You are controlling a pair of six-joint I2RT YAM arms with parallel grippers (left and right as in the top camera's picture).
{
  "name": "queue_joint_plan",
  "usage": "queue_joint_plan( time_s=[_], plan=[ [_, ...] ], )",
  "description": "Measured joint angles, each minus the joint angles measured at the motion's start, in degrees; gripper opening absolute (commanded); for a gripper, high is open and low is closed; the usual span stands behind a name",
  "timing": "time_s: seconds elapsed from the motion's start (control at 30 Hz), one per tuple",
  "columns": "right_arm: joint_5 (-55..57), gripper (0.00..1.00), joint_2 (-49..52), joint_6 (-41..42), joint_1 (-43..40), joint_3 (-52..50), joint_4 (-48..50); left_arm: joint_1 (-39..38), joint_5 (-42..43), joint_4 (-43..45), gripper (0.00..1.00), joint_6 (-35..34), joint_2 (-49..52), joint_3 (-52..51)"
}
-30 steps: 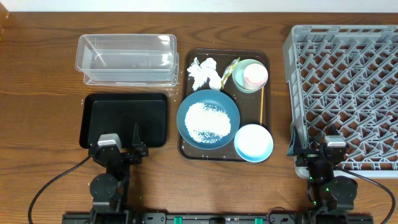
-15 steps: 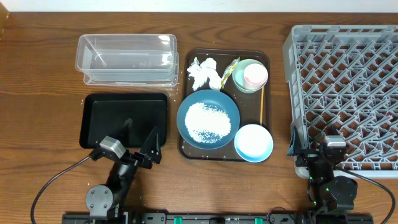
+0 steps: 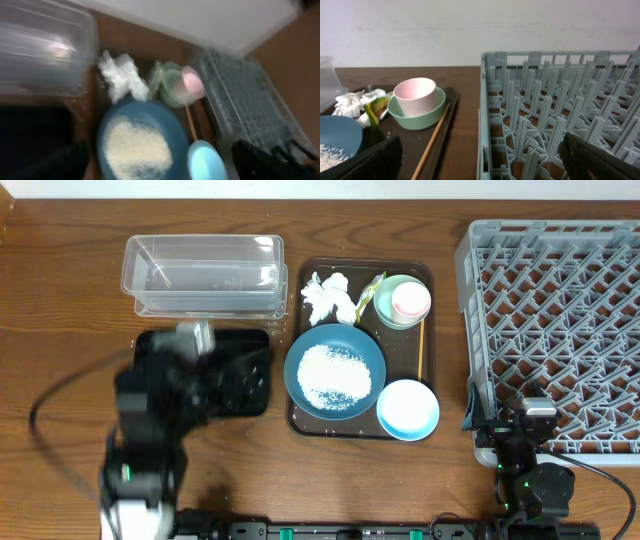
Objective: Sort waste into correct bins and load items into the dishwasher rack
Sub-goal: 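Reach the left gripper over the tray to the blue rice bowl rim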
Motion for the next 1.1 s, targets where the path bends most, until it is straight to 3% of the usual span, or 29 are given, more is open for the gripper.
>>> queue_joint_plan(
  time_s=[0.13,0.23,0.37,0.57,0.63,0.73,0.93,1.1],
  plan=[
    [0.00,0.99,0.00,0.00,0.00,0.00,0.04,-0.37,14.25,4.15,0.92,1.49,13.20,7.93],
    [0.02,0.99,0.00,0.00,0.00,0.00,0.04,-2.82,18.12,7.08,0.92,1.86,18.14,10.45],
    [0.00,0.99,0.00,0.00,0.00,0.00,0.07,-10.95,9.79,2.75,0.92,1.70,20.46,13.18],
    [0.02,0.99,0.00,0.00,0.00,0.00,0.09,-24.37,-13.57,-18.91,0.92,3.06,28.52,28.50],
    [0.00,0.99,0.00,0.00,0.00,0.00,0.04,-26.69,-18.60,-22.56,0.92,3.30,32.02,33.64],
    [0.00,0.99,0.00,0.00,0.00,0.00,0.04,-29.75,-23.30,-22.12,0.92,3.39,36.87,38.80],
    [0.00,0.99,0.00,-0.02,0.00,0.00,0.04,-35.32,-23.39,-18.95,0.92,2.69,41.40,39.43],
    [0.02,0.99,0.00,0.00,0.00,0.00,0.04,-39.08,-24.30,-13.44,0.92,-2.38,44.98,39.45]
  ],
)
